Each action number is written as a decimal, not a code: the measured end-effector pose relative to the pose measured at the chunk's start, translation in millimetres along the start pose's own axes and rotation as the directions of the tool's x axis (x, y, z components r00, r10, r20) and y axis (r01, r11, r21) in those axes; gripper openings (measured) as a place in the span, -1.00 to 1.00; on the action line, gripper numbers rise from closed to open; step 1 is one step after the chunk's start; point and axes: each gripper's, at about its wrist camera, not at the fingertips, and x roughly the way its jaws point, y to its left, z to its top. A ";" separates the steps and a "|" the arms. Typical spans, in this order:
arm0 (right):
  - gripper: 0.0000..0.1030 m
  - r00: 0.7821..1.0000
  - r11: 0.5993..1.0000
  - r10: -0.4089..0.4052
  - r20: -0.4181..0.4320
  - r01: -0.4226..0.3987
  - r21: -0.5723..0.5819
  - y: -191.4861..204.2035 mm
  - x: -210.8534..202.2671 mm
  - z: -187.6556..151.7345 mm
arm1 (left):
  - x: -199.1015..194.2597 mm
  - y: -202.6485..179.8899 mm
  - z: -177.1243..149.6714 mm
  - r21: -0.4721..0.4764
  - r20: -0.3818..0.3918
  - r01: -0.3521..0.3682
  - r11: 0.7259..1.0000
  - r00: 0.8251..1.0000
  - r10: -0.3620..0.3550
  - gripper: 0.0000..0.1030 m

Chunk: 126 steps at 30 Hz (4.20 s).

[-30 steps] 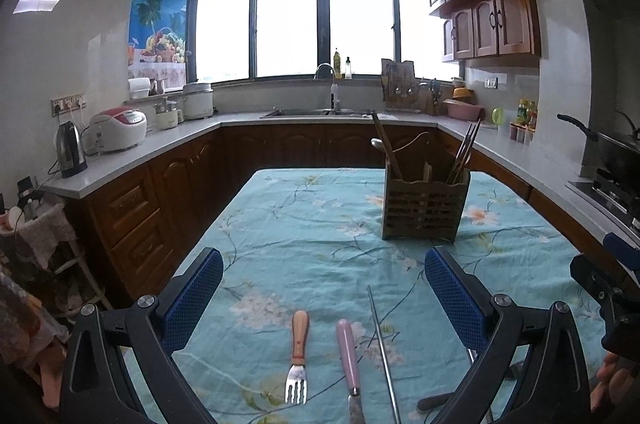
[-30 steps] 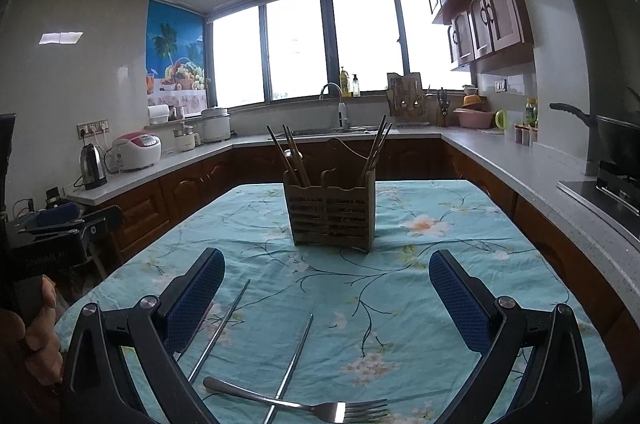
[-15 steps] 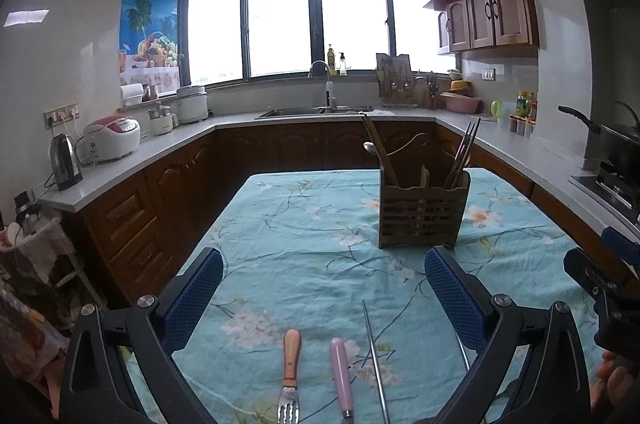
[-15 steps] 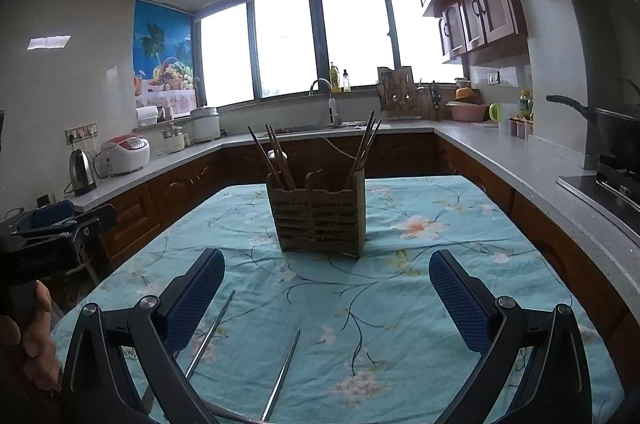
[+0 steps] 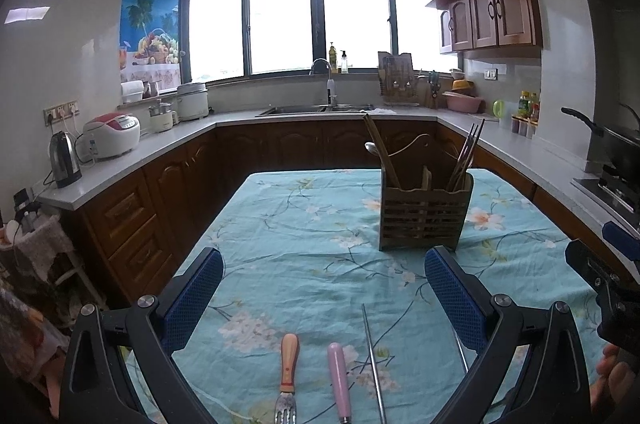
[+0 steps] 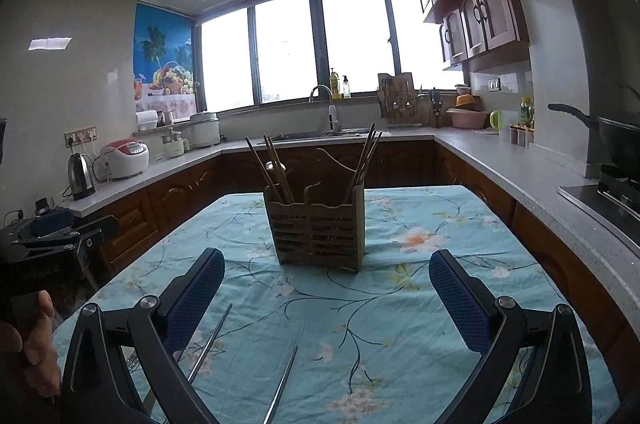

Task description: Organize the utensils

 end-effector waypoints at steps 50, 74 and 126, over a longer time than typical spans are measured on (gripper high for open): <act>1.00 0.999 1.000 0.010 0.036 -0.010 -0.009 0.0 8.4 6.1 | 1.7 -13.5 -4.6 -0.007 0.020 0.007 1.000 1.000 -0.007 0.98; 1.00 1.000 1.000 0.005 0.030 -0.005 -0.008 -1.3 9.9 1.9 | -0.3 -15.4 -5.5 -0.012 0.013 0.012 1.000 1.000 -0.012 0.98; 1.00 1.000 1.000 0.001 0.017 -0.001 -0.005 -4.6 14.4 -3.9 | 4.9 -19.4 -6.3 -0.017 -0.002 0.027 0.999 1.000 -0.027 0.98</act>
